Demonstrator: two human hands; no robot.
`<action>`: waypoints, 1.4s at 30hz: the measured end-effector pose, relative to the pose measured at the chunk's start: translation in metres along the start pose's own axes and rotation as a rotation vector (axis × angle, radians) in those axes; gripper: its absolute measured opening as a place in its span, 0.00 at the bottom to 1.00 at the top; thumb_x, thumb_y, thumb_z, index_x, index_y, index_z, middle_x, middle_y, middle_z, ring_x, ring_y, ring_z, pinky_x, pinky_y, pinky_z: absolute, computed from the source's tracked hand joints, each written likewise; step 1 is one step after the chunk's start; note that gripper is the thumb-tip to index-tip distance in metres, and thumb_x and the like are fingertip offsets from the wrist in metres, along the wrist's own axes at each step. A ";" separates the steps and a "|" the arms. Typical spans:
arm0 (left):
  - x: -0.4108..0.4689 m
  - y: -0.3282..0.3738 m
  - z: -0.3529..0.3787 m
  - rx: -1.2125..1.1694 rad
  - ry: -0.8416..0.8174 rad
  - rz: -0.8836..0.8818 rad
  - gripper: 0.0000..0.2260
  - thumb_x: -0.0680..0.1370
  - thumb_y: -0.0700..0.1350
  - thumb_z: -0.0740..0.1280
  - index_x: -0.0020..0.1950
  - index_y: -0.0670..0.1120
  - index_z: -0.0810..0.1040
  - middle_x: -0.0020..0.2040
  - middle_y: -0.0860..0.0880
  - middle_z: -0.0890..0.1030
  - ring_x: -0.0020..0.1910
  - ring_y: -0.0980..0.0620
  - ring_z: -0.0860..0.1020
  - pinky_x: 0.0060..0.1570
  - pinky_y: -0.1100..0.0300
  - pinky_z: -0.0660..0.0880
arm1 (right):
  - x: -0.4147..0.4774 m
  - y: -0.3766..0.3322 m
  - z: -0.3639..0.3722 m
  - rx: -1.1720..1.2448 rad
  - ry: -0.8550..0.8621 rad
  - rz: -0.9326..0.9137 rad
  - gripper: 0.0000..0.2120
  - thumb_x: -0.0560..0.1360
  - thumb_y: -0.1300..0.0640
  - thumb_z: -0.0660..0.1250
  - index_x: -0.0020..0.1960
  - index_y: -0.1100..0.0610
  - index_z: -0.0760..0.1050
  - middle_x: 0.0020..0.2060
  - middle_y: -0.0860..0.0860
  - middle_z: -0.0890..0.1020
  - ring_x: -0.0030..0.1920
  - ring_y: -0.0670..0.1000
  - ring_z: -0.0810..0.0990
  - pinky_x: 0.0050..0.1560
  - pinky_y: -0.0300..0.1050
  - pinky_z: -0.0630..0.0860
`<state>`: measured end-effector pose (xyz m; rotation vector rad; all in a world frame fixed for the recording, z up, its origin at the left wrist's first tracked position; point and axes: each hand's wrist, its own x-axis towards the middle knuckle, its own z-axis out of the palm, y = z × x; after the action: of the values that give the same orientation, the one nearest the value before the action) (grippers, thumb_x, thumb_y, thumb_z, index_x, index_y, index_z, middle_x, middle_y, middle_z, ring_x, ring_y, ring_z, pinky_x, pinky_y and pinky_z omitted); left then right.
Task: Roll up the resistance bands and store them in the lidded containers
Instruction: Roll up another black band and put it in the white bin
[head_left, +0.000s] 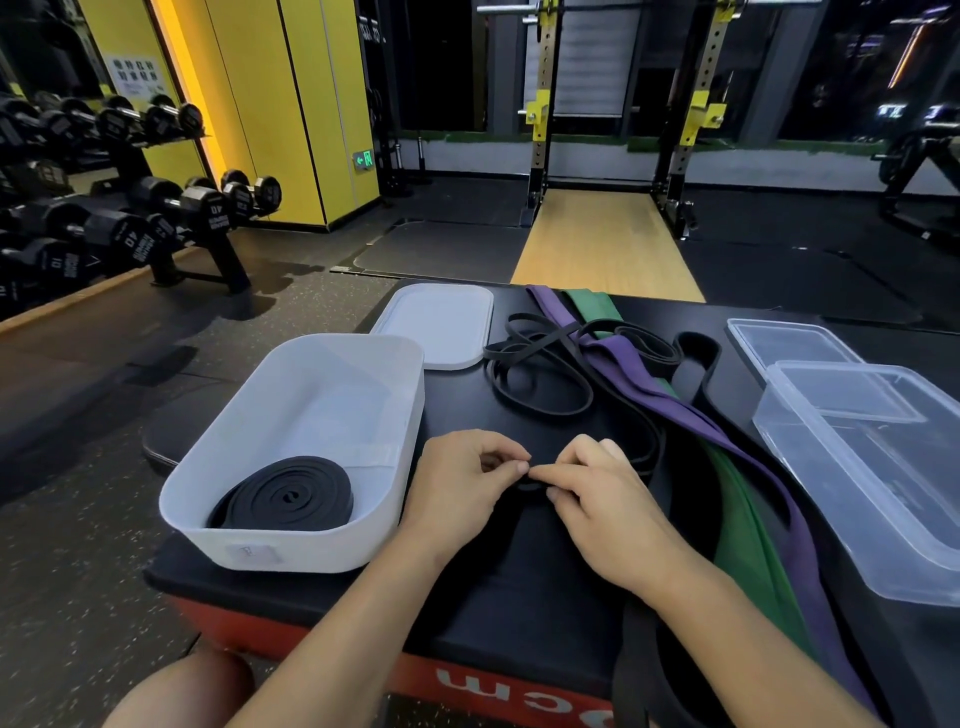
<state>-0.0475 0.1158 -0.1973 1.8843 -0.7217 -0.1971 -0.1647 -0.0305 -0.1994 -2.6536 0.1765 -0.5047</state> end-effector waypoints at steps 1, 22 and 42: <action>-0.001 0.001 0.000 0.004 -0.005 0.002 0.07 0.76 0.42 0.77 0.43 0.56 0.87 0.40 0.60 0.86 0.42 0.59 0.84 0.47 0.58 0.81 | 0.000 0.001 0.000 -0.004 0.014 0.001 0.16 0.82 0.59 0.65 0.66 0.44 0.81 0.46 0.40 0.71 0.48 0.44 0.66 0.54 0.38 0.70; -0.008 0.008 -0.002 0.140 -0.119 0.104 0.11 0.69 0.50 0.82 0.48 0.56 0.83 0.42 0.60 0.85 0.45 0.61 0.82 0.46 0.71 0.74 | 0.012 0.001 -0.001 -0.113 0.070 0.111 0.14 0.82 0.55 0.65 0.58 0.39 0.84 0.47 0.41 0.74 0.50 0.48 0.69 0.50 0.46 0.59; -0.019 0.015 -0.003 0.205 -0.077 0.226 0.21 0.75 0.40 0.76 0.52 0.61 0.69 0.54 0.62 0.74 0.49 0.60 0.81 0.55 0.56 0.80 | 0.001 0.004 -0.003 -0.159 0.067 0.022 0.13 0.79 0.56 0.69 0.59 0.40 0.83 0.47 0.39 0.73 0.49 0.47 0.69 0.53 0.46 0.58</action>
<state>-0.0670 0.1244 -0.1868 1.9778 -1.0335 -0.0531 -0.1651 -0.0354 -0.1980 -2.7873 0.2771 -0.5949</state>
